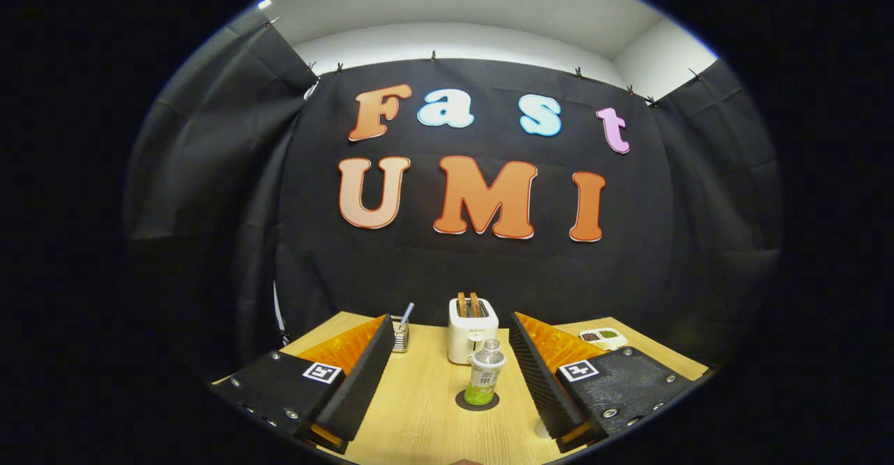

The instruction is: Take the bottle from table, then pour the juice into the cup, finally place the bottle on the coaster

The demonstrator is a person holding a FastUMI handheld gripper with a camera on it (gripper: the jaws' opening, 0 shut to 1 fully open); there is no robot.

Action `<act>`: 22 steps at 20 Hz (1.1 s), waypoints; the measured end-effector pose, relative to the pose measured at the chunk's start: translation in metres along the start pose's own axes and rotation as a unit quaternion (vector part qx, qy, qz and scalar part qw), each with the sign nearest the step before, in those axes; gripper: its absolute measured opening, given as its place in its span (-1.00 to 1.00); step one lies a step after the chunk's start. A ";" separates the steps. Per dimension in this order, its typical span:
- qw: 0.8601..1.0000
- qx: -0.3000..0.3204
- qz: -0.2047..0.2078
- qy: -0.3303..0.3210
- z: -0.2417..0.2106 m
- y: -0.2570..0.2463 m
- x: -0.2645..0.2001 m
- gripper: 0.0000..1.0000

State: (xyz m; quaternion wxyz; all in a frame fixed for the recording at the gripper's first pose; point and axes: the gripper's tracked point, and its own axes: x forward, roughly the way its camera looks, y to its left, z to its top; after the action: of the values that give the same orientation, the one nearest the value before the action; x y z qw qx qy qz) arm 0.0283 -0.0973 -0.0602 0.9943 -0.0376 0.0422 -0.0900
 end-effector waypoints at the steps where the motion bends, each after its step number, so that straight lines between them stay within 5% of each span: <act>1: 1.000 0.001 0.007 -0.012 0.011 0.005 -0.008 0.94; 12: 0.998 -0.027 0.012 -0.059 0.062 0.013 -0.043 0.95; 22: 0.997 0.020 0.031 -0.064 0.087 0.024 -0.062 0.96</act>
State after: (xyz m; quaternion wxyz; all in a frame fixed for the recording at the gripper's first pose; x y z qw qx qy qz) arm -0.0207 -0.0570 0.0291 0.9979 -0.0220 -0.0219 -0.0572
